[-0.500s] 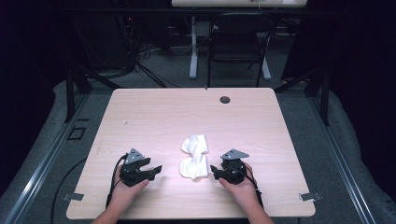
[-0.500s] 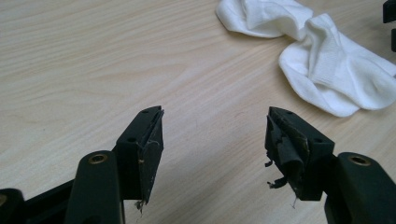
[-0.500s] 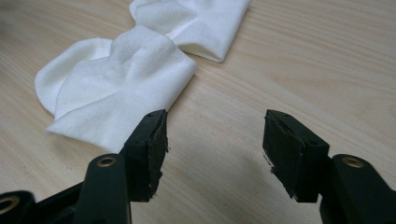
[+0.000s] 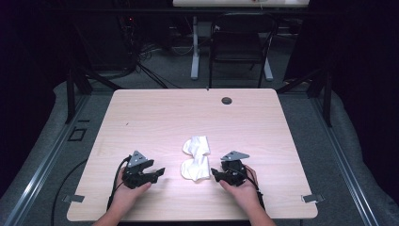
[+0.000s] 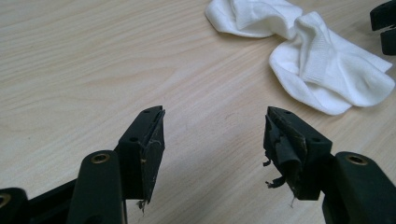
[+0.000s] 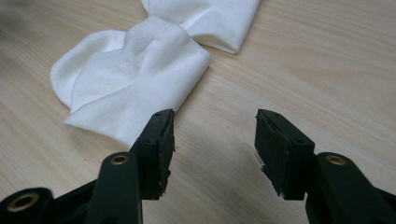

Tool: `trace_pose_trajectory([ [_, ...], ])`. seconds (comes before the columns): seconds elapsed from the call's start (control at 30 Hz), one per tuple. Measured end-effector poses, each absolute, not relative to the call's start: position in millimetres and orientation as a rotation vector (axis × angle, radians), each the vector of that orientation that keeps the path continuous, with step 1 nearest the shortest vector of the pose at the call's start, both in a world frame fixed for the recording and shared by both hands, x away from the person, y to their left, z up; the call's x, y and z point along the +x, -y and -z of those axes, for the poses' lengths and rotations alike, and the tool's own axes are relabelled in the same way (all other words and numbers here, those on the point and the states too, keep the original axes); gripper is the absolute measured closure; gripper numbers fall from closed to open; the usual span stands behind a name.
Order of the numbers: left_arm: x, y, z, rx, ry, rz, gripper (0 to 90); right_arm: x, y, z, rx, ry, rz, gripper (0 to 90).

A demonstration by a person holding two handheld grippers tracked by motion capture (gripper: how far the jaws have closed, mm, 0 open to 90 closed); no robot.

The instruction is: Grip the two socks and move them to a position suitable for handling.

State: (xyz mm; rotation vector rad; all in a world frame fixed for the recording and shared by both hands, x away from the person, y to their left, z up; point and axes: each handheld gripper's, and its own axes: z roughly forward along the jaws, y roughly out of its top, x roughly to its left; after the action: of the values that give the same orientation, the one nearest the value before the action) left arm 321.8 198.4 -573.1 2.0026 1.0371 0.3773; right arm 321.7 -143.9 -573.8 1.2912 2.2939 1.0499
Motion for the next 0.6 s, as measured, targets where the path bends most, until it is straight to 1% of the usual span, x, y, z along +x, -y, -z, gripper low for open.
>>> trace_pose_trajectory([
  [0.07, 322.3, -198.5, 573.4, 1.992, -1.031, -0.360, 39.5, 322.2, 144.1, 575.0, 1.310, -2.302, -1.074, 50.2],
  [0.27, 322.2, -196.2, 574.0, 1.989, -1.023, -0.390, 39.5, 319.7, 142.5, 574.6, 1.300, -2.297, -1.067, 52.9],
  [0.37, 322.3, -194.9, 573.4, 1.995, -1.029, -0.382, 40.4, 317.5, 142.2, 573.9, 1.301, -2.283, -1.064, 55.4],
  [0.5, 321.1, -192.9, 571.4, 1.982, -1.018, -0.367, 44.6, 315.4, 141.2, 573.0, 1.300, -2.290, -1.081, 57.1],
  [0.6, 320.2, -191.6, 570.6, 1.981, -1.010, -0.384, 46.2, 315.2, 140.8, 571.6, 1.294, -2.285, -1.102, 57.8],
])
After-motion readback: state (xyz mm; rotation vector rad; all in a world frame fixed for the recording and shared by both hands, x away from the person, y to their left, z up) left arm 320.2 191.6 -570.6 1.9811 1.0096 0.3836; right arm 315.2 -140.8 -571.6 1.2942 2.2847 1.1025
